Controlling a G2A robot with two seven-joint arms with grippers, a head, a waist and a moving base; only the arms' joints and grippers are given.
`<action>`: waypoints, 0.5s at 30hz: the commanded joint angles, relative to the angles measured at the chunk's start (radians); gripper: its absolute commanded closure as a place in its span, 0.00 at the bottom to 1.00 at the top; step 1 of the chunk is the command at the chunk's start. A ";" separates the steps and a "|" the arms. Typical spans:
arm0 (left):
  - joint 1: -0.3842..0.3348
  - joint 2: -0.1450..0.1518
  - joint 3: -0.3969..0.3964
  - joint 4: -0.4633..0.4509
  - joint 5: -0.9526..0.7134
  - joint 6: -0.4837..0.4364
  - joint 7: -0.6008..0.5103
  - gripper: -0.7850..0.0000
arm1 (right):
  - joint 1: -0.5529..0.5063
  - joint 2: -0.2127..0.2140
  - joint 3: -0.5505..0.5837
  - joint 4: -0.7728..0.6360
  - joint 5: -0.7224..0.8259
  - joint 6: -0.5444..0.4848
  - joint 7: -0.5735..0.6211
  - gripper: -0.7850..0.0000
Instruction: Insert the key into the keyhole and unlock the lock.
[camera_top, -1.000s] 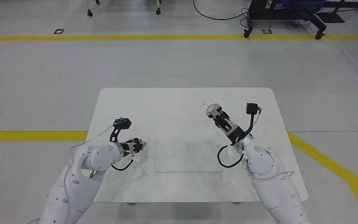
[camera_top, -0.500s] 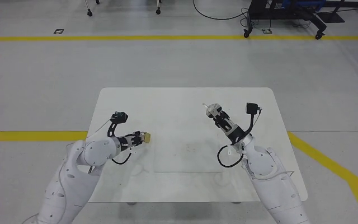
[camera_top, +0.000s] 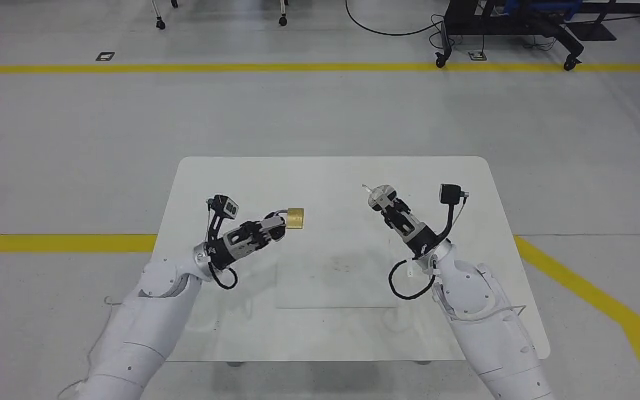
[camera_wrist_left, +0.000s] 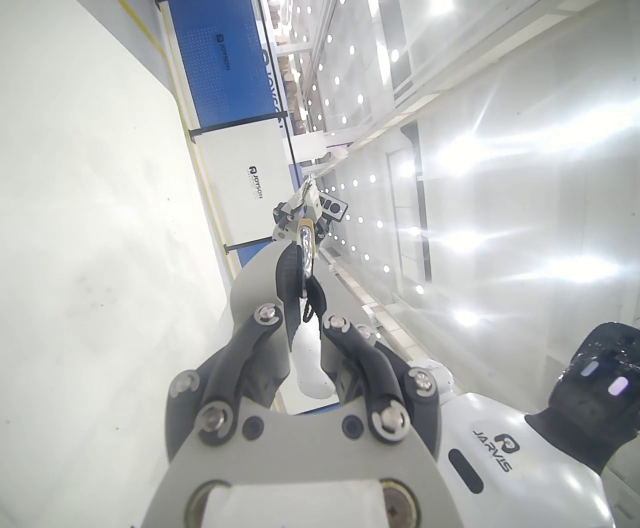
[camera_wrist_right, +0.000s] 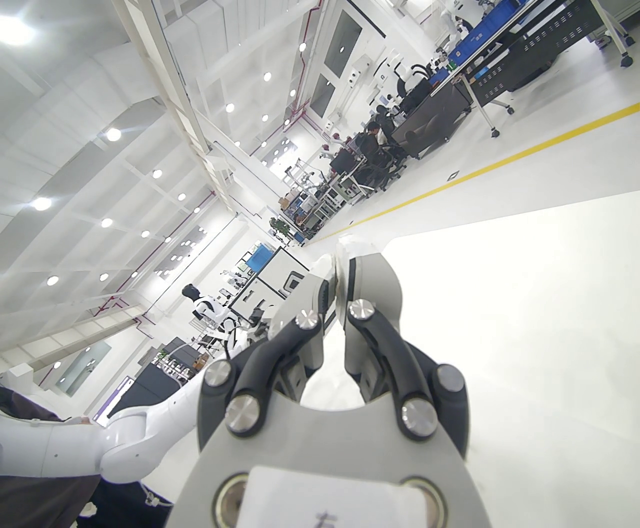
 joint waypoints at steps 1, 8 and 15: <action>-0.034 -0.009 0.027 0.048 0.026 -0.026 0.009 1.00 | 0.000 0.000 0.000 0.000 0.000 0.000 0.000 1.00; -0.098 -0.024 0.067 0.092 0.151 -0.122 0.079 1.00 | 0.002 -0.007 -0.030 0.004 -0.048 0.076 -0.028 1.00; -0.116 -0.036 0.096 0.064 0.193 -0.160 0.107 1.00 | 0.074 -0.040 -0.128 0.112 0.051 0.089 -0.033 1.00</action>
